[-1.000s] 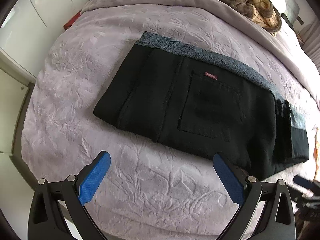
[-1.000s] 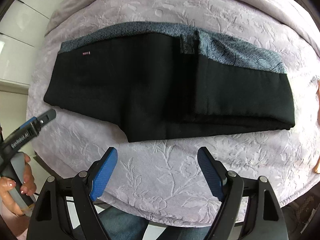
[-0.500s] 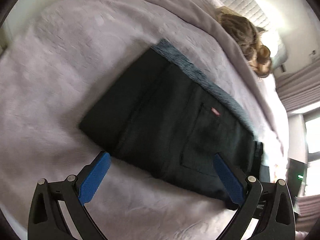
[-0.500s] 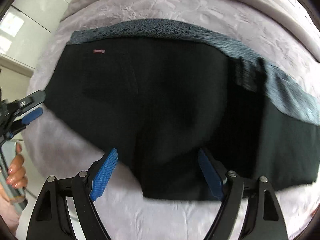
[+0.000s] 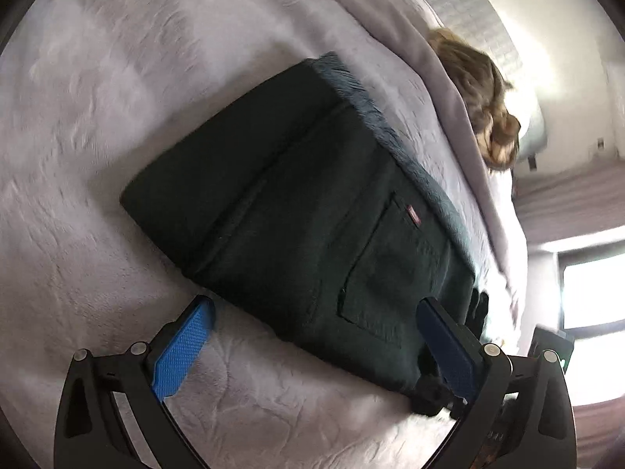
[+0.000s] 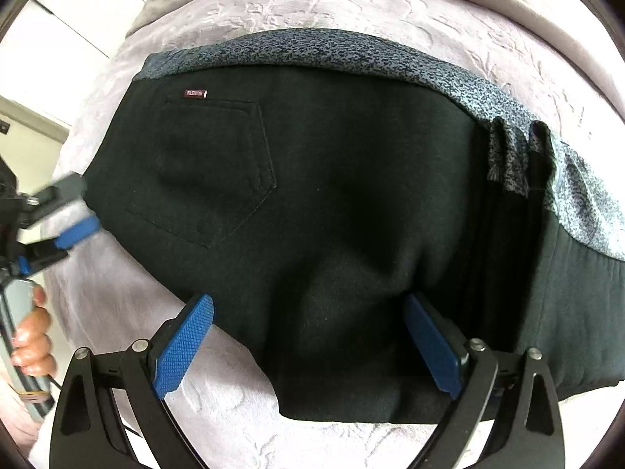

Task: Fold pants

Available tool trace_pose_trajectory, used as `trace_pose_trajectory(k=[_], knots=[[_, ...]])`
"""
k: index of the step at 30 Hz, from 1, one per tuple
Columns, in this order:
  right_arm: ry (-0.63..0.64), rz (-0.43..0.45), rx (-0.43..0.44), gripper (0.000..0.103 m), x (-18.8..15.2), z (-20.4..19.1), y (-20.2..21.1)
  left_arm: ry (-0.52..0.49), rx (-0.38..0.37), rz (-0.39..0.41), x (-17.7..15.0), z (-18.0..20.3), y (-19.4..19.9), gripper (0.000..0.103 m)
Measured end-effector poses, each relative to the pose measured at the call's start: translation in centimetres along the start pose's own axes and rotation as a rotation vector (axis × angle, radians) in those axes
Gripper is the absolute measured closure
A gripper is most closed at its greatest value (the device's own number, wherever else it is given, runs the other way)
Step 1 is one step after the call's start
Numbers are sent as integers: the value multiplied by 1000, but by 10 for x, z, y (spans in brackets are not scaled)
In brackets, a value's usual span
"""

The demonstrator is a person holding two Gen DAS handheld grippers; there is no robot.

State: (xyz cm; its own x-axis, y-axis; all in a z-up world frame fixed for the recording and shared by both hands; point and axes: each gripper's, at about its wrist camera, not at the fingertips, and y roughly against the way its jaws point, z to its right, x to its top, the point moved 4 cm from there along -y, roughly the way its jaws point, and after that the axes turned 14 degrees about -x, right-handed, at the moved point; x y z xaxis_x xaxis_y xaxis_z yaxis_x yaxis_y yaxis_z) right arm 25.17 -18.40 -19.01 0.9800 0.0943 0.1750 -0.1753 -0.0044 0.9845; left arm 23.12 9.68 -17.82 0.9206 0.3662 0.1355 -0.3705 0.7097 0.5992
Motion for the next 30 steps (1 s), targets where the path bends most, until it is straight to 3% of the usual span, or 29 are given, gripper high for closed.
trace_pose_trajectory(k=[6, 10, 12, 14, 15, 16, 18, 19, 21, 24, 26, 30], knots=[[8, 11, 20, 4, 0, 6, 2, 21, 7, 23, 13, 6, -9, 0], [8, 14, 24, 4, -9, 10, 7, -67, -28, 75, 15, 34, -1, 0], [10, 14, 27, 4, -11, 12, 8, -45, 32, 38, 17, 23, -15, 0], [20, 8, 31, 4, -11, 13, 9, 18, 101, 16, 20, 4, -26, 14], [25, 5, 35, 4, -10, 15, 13, 32, 144, 13, 22, -1, -28, 30], [25, 2, 44, 4, -10, 15, 19, 32, 181, 15, 23, -3, -28, 44], [14, 9, 66, 4, -4, 20, 34, -3, 227, 38, 25, 3, -24, 58], [4, 22, 79, 4, 1, 25, 43, -44, 258, 43, 25, 9, -23, 60], [-20, 42, 117, 4, 16, 34, 62, -215, 388, 51, 20, 36, -26, 63], [-54, 50, 193, 4, 50, 40, 88, -591, 638, 71, -2, 76, -41, 64], [-58, 41, 246, 4, 80, 34, 104, -744, 728, 66, -16, 87, -50, 64], [56, -48, 384, 4, 133, -19, 122, -842, 770, 61, -24, 89, -51, 64]])
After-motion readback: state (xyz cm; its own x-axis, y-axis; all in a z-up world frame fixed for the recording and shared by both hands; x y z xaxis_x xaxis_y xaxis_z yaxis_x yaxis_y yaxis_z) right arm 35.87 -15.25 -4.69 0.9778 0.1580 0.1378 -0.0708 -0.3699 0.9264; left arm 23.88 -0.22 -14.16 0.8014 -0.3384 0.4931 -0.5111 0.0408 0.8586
